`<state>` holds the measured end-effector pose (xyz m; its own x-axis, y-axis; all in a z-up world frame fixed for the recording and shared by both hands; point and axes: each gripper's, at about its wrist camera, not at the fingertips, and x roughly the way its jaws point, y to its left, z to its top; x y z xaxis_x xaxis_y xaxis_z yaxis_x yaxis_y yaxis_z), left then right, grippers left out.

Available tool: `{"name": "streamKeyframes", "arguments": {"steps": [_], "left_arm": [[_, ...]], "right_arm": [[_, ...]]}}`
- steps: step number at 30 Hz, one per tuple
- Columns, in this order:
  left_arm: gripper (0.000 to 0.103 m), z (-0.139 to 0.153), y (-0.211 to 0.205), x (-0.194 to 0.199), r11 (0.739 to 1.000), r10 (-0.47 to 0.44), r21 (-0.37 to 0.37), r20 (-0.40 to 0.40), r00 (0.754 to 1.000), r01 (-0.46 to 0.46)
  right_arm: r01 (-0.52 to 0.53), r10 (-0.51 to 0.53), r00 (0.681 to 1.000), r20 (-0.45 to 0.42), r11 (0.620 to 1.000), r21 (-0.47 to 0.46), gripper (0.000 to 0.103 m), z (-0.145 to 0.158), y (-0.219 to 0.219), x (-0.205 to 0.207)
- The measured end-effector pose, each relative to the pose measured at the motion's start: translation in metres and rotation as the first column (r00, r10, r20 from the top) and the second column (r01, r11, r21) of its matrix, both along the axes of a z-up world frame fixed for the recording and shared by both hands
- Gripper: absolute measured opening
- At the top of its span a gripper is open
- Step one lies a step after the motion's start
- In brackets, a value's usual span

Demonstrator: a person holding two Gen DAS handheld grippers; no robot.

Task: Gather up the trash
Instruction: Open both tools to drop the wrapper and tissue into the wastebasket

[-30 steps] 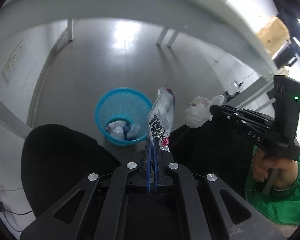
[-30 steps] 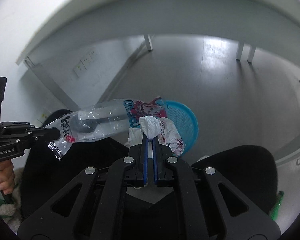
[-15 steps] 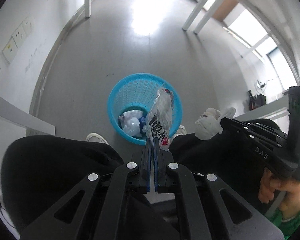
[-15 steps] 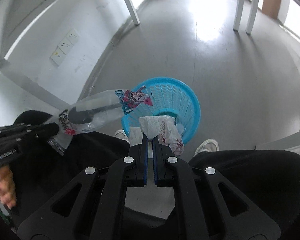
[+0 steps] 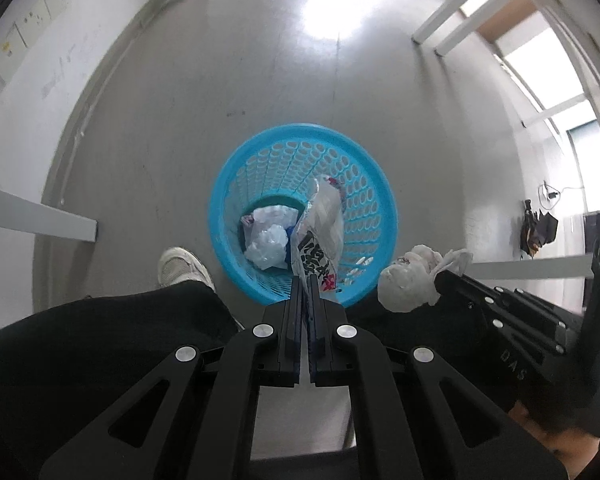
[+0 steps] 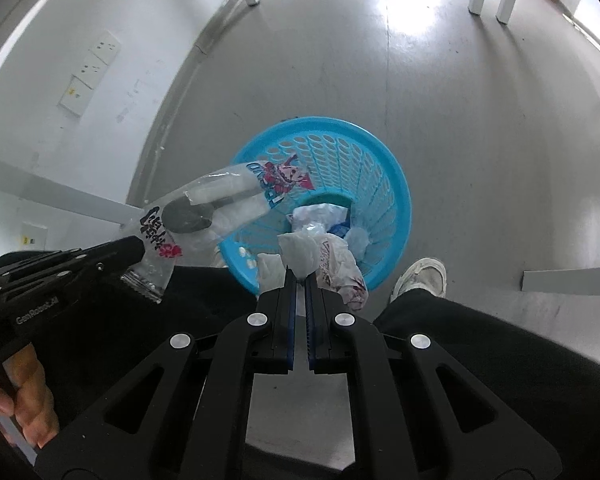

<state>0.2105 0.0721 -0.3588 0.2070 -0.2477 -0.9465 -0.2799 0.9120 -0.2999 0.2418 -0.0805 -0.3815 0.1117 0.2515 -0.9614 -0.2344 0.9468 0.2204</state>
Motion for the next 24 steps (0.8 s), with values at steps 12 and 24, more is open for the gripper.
{"name": "streamKeyframes", "arguments": {"steps": [12,24], "left_arm": [[0.002,-0.068,0.013,0.051,0.996,0.075,-0.034,-0.172,0.982,-0.082],[0.002,-0.097,0.020,0.071,0.989,0.126,-0.045,-0.243,0.962,-0.141]], "right_arm": [[0.084,-0.080,0.982,-0.169,0.996,0.016,0.004,-0.070,-0.003,0.066],[0.151,-0.148,0.964,-0.220,0.989,-0.002,0.006,-0.098,-0.008,0.086]]}}
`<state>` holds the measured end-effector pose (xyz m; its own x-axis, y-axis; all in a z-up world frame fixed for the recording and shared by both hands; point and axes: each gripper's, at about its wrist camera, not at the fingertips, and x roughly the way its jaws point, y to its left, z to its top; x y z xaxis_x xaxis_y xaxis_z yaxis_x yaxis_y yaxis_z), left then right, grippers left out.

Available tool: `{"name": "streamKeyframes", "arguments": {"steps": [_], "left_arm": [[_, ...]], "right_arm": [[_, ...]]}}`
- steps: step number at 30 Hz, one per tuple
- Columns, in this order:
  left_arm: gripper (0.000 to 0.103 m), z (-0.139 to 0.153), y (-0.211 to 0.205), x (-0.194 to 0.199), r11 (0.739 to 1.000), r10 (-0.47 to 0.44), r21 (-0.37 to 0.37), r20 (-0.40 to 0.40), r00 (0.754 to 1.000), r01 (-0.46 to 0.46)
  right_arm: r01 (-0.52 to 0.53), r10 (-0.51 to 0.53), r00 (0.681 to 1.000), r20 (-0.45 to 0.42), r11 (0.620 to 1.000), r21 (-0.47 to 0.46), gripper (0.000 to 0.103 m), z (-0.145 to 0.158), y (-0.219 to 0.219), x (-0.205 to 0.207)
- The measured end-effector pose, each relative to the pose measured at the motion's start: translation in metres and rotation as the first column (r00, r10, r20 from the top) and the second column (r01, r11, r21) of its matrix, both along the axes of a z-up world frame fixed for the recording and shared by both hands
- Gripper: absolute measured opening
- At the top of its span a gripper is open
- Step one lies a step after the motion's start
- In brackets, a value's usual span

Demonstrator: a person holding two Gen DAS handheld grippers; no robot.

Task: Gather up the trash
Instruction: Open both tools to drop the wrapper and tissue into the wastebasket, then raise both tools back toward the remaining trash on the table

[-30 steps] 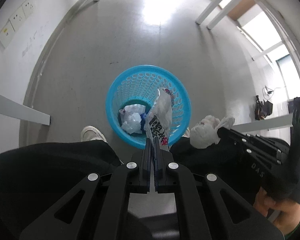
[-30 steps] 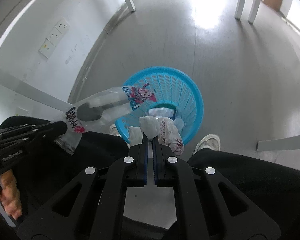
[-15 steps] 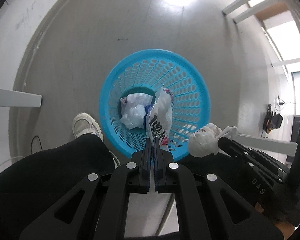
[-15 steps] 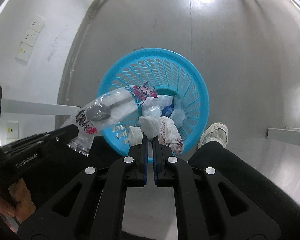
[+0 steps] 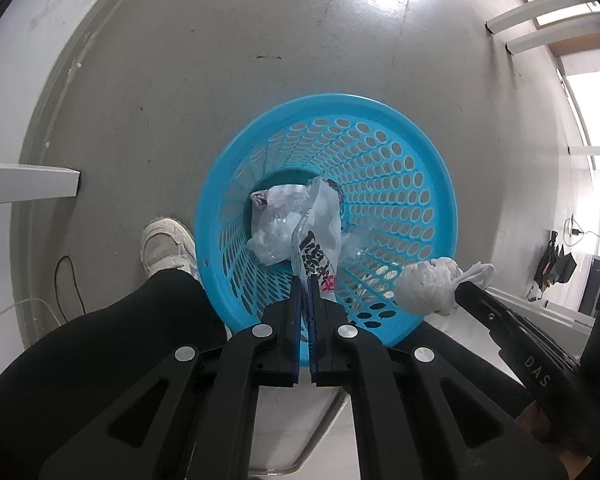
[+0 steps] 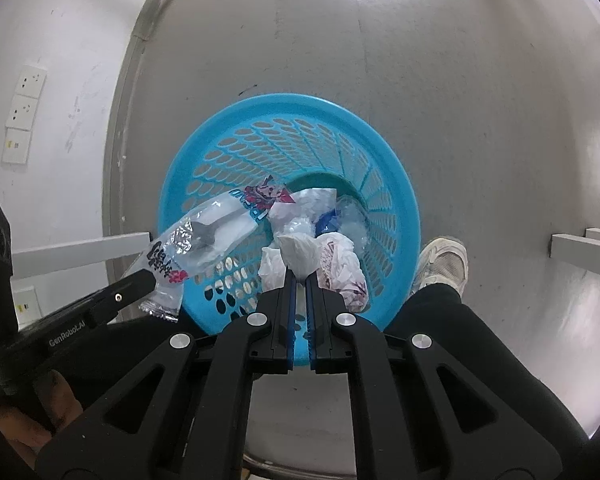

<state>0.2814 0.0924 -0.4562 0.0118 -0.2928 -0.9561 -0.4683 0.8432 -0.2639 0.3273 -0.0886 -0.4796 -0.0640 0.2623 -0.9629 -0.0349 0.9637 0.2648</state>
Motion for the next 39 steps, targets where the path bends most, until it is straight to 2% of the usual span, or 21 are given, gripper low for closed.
{"name": "streamKeyframes", "arguments": {"steps": [2,3,4,5,9,15,21,28,30,33,39], "left_arm": [[0.003,0.001,0.002,0.001,1.000,0.012,-0.016,0.009,1.000,-0.012],[0.013,0.002,0.003,0.001,1.000,0.017,-0.014,0.009,1.000,-0.017],[0.035,0.001,0.003,0.002,1.000,0.015,-0.011,0.004,1.000,-0.015],[0.042,0.001,0.005,0.001,1.000,0.019,0.005,0.000,1.000,-0.019],[0.042,0.004,0.006,0.001,1.000,0.022,0.016,0.000,1.000,-0.022],[0.043,0.010,0.001,0.000,0.999,-0.005,0.044,0.008,1.000,0.004],[0.043,0.024,-0.003,-0.005,0.993,-0.054,0.109,0.027,0.998,0.051],[0.046,0.058,-0.015,-0.019,0.978,-0.130,0.180,0.104,0.986,0.110],[0.051,0.071,-0.019,-0.026,0.968,-0.163,0.214,0.134,0.977,0.132],[0.052,0.084,-0.025,-0.036,0.951,-0.205,0.264,0.153,0.967,0.160],[0.057,0.116,-0.021,-0.064,0.952,-0.207,0.273,0.229,0.951,0.141]], "right_arm": [[0.009,-0.009,1.000,0.002,1.000,0.010,0.010,0.000,0.000,0.000],[0.015,-0.016,1.000,0.007,1.000,0.013,0.019,0.002,-0.001,0.000],[0.021,-0.021,1.000,0.013,1.000,0.011,0.025,0.003,-0.002,0.001],[0.026,-0.026,1.000,0.016,1.000,0.009,0.025,0.003,-0.003,0.001],[0.026,-0.026,1.000,0.008,1.000,-0.008,0.026,0.001,-0.003,0.000],[-0.024,0.026,0.999,0.031,0.998,-0.062,0.031,0.008,0.004,-0.007],[-0.061,0.065,0.997,0.032,0.992,-0.108,0.032,0.017,0.002,-0.023],[-0.096,0.111,0.988,0.110,0.986,-0.135,0.040,0.052,0.002,-0.044],[-0.099,0.115,0.985,0.129,0.987,-0.129,0.042,0.063,0.001,-0.050],[-0.103,0.120,0.982,0.148,0.988,-0.112,0.045,0.077,0.000,-0.063],[-0.135,0.159,0.962,0.223,0.984,-0.119,0.054,0.112,0.003,-0.093]]}}
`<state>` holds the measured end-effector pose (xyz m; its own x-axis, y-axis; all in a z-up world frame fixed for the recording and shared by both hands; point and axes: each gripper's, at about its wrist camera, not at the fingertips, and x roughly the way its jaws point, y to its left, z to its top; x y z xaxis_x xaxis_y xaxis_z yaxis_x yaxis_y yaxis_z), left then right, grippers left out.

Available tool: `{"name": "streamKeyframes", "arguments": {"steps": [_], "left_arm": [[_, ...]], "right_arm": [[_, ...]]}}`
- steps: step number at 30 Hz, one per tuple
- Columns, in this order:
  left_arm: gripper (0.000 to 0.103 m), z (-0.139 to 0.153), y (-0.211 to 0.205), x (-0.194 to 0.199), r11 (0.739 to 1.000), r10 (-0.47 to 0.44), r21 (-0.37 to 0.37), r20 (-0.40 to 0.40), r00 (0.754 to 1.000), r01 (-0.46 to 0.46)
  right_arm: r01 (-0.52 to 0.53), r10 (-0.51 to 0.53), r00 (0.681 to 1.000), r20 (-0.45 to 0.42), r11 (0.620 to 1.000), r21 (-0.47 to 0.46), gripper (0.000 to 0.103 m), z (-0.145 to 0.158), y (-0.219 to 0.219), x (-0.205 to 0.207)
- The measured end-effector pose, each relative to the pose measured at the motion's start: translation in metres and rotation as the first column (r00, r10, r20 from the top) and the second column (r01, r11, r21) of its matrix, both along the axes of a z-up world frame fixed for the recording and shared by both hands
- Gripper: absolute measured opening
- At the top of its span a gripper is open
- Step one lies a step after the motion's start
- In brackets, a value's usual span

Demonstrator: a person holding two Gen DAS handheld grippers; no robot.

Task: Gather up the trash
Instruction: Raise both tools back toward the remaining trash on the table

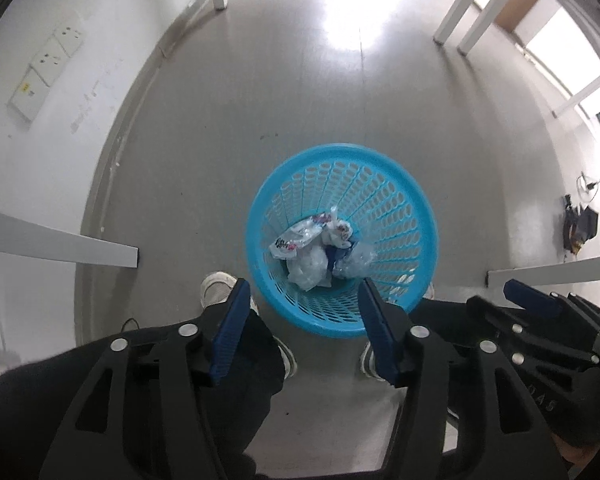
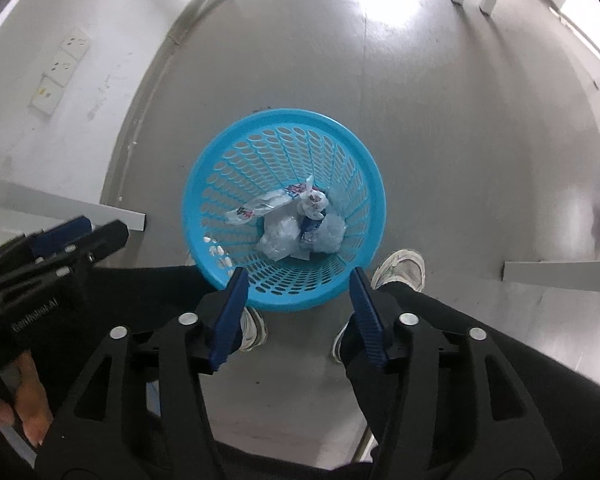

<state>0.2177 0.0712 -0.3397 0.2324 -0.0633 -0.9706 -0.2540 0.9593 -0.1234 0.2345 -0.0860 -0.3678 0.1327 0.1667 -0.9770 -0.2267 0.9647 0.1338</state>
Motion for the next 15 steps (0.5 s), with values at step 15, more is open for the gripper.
{"name": "streamKeyframes", "arguments": {"steps": [15], "left_arm": [[0.069,0.068,-0.013,-0.080,0.996,-0.074,-0.039,0.129,0.989,0.079]], "right_arm": [[-0.072,0.060,0.982,0.177,0.996,0.060,0.068,0.097,-0.022,-0.098]]}}
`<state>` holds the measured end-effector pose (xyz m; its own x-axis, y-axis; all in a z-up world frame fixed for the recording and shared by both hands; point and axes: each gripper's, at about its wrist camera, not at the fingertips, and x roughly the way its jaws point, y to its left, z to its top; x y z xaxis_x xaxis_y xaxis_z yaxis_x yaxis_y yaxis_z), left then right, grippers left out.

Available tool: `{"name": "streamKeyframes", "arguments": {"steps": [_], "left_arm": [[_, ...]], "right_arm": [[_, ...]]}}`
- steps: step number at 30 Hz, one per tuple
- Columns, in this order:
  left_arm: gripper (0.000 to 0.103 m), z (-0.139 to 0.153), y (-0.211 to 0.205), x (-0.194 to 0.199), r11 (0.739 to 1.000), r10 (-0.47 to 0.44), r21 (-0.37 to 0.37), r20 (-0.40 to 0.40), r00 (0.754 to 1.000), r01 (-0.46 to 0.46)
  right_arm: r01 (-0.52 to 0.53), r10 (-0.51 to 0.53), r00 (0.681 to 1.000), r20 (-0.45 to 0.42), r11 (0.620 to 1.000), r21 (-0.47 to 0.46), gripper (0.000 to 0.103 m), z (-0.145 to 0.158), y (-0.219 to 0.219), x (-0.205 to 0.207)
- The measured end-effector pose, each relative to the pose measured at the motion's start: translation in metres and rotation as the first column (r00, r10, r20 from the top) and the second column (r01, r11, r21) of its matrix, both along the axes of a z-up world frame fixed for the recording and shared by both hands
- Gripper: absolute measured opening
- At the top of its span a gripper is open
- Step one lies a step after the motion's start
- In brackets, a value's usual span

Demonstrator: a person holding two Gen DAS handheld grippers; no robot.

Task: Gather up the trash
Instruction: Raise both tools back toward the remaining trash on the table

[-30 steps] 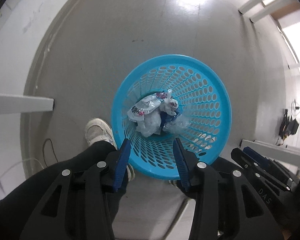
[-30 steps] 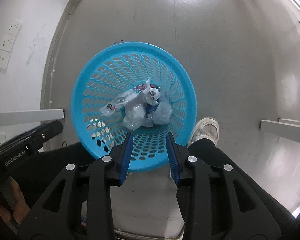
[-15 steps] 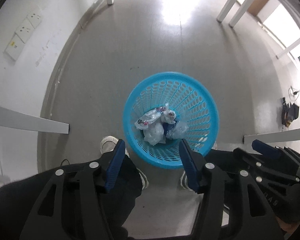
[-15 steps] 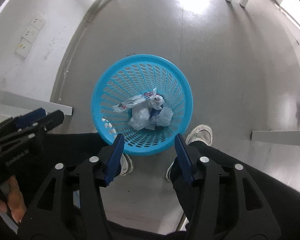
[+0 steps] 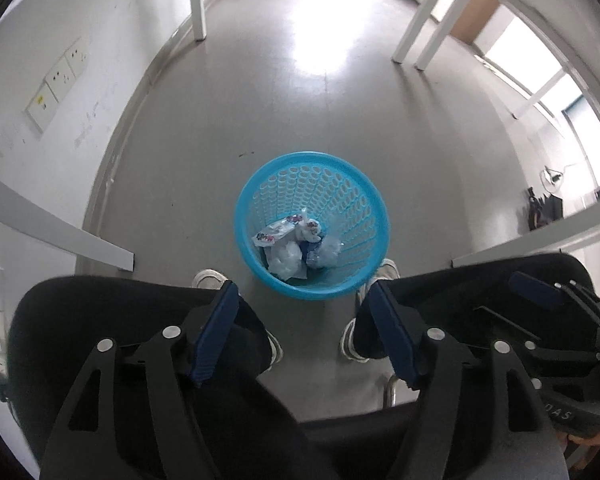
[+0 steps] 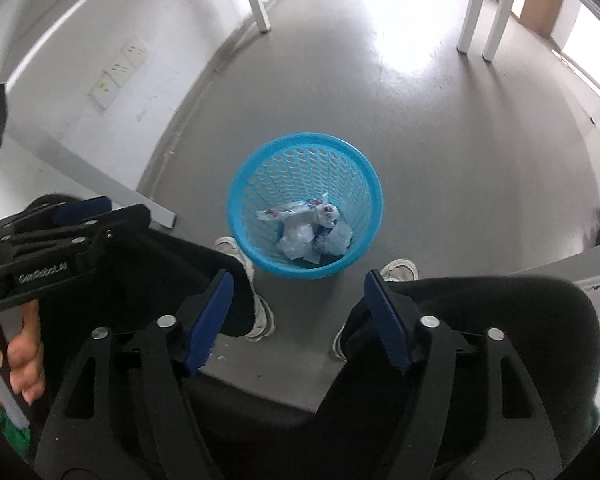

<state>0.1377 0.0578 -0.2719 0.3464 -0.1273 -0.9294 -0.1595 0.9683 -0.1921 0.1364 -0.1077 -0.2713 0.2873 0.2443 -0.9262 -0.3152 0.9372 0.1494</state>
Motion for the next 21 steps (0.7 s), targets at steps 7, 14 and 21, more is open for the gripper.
{"name": "streamKeyframes", "arguments": {"steps": [7,14,21], "left_arm": [[0.081,0.050,0.000,-0.043,1.000,-0.026,0.007,0.128,0.991,0.026],[0.097,0.098,-0.007,-0.092,0.993,-0.070,0.111,0.268,0.961,0.042],[0.097,0.145,-0.013,-0.114,0.991,-0.094,0.123,0.383,0.919,0.050]], "right_arm": [[-0.011,0.001,0.992,0.127,0.997,0.078,0.075,0.058,-0.022,-0.043],[-0.009,-0.026,0.967,0.253,0.990,0.138,0.080,0.114,-0.045,-0.074],[-0.010,-0.064,0.917,0.394,0.983,0.182,0.088,0.175,-0.055,-0.087]]}}
